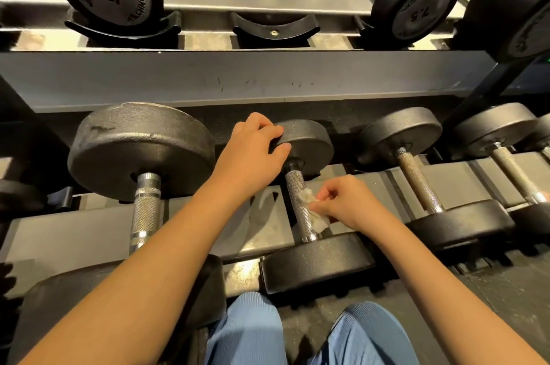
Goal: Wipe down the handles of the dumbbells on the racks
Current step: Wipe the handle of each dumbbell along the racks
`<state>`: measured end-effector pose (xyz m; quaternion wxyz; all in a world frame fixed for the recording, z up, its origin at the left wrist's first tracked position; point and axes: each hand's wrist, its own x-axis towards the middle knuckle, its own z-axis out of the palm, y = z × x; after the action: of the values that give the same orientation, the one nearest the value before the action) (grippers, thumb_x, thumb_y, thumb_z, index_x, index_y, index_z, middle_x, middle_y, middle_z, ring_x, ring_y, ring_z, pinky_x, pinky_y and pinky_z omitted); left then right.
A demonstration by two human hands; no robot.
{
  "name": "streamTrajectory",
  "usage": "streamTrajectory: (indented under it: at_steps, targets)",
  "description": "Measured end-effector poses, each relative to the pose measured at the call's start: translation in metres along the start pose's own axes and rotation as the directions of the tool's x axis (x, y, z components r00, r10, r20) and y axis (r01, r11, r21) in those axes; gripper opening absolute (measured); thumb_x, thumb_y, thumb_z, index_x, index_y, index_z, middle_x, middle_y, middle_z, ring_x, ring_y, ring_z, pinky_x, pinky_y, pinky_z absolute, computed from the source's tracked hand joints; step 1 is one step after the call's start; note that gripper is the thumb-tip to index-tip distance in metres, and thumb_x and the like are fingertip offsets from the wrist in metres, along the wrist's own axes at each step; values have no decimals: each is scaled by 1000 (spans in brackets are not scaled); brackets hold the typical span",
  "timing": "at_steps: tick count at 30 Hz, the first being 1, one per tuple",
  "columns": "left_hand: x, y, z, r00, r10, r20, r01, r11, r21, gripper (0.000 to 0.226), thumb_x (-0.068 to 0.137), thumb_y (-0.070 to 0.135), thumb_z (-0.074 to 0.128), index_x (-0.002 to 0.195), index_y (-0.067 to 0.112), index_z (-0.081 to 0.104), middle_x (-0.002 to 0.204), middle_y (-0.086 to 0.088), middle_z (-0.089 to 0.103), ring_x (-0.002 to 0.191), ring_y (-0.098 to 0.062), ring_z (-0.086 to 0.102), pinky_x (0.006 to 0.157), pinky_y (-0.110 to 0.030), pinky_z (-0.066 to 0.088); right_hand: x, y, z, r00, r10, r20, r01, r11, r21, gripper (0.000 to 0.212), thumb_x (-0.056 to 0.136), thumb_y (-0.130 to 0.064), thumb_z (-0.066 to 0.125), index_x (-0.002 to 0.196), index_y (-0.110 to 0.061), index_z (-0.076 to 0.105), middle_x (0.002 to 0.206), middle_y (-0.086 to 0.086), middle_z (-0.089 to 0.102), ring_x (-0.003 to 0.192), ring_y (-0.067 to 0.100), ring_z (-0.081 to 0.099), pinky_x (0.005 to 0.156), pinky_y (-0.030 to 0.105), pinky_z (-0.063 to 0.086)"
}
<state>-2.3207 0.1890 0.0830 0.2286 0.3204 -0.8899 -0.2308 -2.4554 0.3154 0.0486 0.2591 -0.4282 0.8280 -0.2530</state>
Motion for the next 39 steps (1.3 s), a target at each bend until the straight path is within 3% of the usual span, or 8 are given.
streamTrajectory:
  at_steps: [7, 13, 16, 22, 26, 30, 34, 39]
  targets:
    - [-1, 1, 1, 1000, 4, -22, -4, 1000, 16, 44, 96, 37, 50, 136, 19, 50, 130, 5, 42, 118, -12, 39, 92, -24, 35, 18, -14, 4, 984, -50, -171, 60, 997, 52, 17, 84, -21, 71, 71, -14, 62, 67, -3, 58, 62, 5, 52, 54, 14, 38]
    - [-1, 1, 3, 999, 2, -41, 0, 999, 54, 46, 97, 36, 49, 139, 20, 46, 132, 3, 42, 120, -14, 38, 91, -24, 35, 8, 3, 3, 999, -32, -24, 34, 997, 73, 20, 79, -15, 76, 65, -14, 61, 70, 3, 60, 67, 12, 54, 70, 31, 50]
    - [-3, 1, 5, 999, 0, -34, 2, 998, 64, 47, 97, 35, 49, 141, 21, 43, 133, 3, 40, 120, -15, 36, 90, -24, 35, 5, 7, 2, 1000, -21, -4, 21, 995, 96, 20, 78, -14, 77, 65, -15, 62, 66, 0, 59, 63, 9, 53, 64, 24, 47]
    - [-14, 7, 16, 997, 24, -69, -18, 996, 92, 46, 97, 27, 50, 141, 14, 44, 137, -1, 38, 125, -19, 31, 89, -22, 29, 2, 10, 5, 990, -11, -142, 33, 989, 147, 16, 80, -11, 73, 68, -13, 63, 61, -2, 53, 57, 6, 48, 55, 15, 38]
    - [-16, 15, 19, 994, 58, -93, -48, 993, 105, 42, 97, 23, 50, 136, 9, 49, 136, -3, 44, 128, -20, 32, 93, -22, 28, -11, 20, -12, 956, 4, -293, 56, 979, 197, 14, 81, -15, 72, 70, -21, 65, 66, -6, 60, 64, 5, 55, 61, 17, 42]
    - [-16, 30, 31, 992, 18, -124, -8, 997, 83, 39, 96, 21, 51, 133, 10, 53, 133, -1, 46, 128, -20, 30, 98, -27, 33, -22, 41, -46, 907, 35, -421, 38, 985, 165, 10, 84, -22, 70, 82, -13, 71, 76, 1, 68, 81, 17, 63, 74, 27, 46]
    - [-11, 51, 45, 992, 66, -108, -59, 996, 65, 36, 95, 17, 50, 131, 11, 56, 130, -1, 50, 126, -18, 33, 102, -32, 34, -26, 63, -82, 871, 44, -489, -13, 998, 66, 23, 86, -23, 68, 76, -3, 69, 66, 0, 59, 67, 7, 52, 59, 13, 34]
    - [4, 93, 82, 985, 116, 129, -107, 991, -75, 41, 97, 18, 47, 139, 15, 47, 136, 3, 44, 128, -14, 37, 100, -24, 31, -13, 98, -115, 864, 134, -486, -188, 980, -65, 18, 82, -9, 62, 74, 7, 66, 72, 14, 64, 67, 22, 57, 48, 18, 36]
